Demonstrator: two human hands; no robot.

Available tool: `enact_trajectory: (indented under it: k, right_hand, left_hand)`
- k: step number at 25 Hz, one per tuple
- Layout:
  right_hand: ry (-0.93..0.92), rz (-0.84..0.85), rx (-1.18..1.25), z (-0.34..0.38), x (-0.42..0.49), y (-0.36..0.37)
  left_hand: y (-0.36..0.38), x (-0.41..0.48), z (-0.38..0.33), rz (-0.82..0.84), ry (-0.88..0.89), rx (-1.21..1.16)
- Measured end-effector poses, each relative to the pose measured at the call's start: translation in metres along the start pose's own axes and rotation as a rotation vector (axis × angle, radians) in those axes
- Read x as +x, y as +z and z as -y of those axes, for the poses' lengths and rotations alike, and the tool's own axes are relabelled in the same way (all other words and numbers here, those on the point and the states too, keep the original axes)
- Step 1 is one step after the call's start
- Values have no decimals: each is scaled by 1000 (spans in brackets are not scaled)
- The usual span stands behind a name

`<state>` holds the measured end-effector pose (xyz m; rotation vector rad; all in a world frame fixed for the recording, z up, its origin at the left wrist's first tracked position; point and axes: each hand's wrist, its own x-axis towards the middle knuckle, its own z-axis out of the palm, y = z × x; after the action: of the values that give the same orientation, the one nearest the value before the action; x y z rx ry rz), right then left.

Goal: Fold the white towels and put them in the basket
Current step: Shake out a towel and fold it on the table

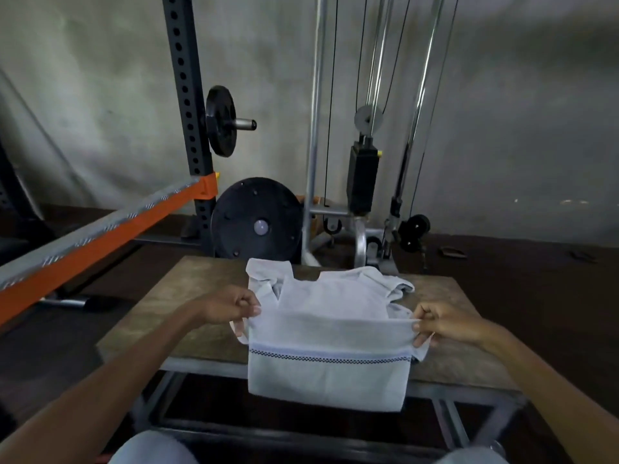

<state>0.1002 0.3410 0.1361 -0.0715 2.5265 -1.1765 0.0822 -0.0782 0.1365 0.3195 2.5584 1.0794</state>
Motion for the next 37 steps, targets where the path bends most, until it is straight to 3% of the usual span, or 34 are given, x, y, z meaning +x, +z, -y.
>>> enact_trajectory:
  k: [8, 13, 18, 21, 25, 30, 34, 37]
  right_hand:
    - [-24, -356, -26, -33, 109, -14]
    - [-40, -427, -40, -45, 190, -36]
    - [40, -272, -306, -70, 261, -35]
    - [43, -300, -365, -78, 279, -27]
    - [25, -329, -323, -81, 293, -13]
    - [148, 116, -243, -73, 298, -20]
    - [137, 200, -361, -69, 308, -24]
    - [138, 216, -356, -63, 314, -23]
  left_hand:
    - [12, 130, 30, -378, 95, 132]
    - [8, 228, 38, -448, 30, 124]
    - [8, 306, 64, -245, -63, 377]
    - [13, 322, 75, -75, -69, 552]
    - [13, 328, 91, -38, -28, 503]
    - [7, 327, 89, -27, 57, 447]
    - [-2, 322, 87, -70, 93, 295]
    - [2, 320, 91, 46, 41, 411]
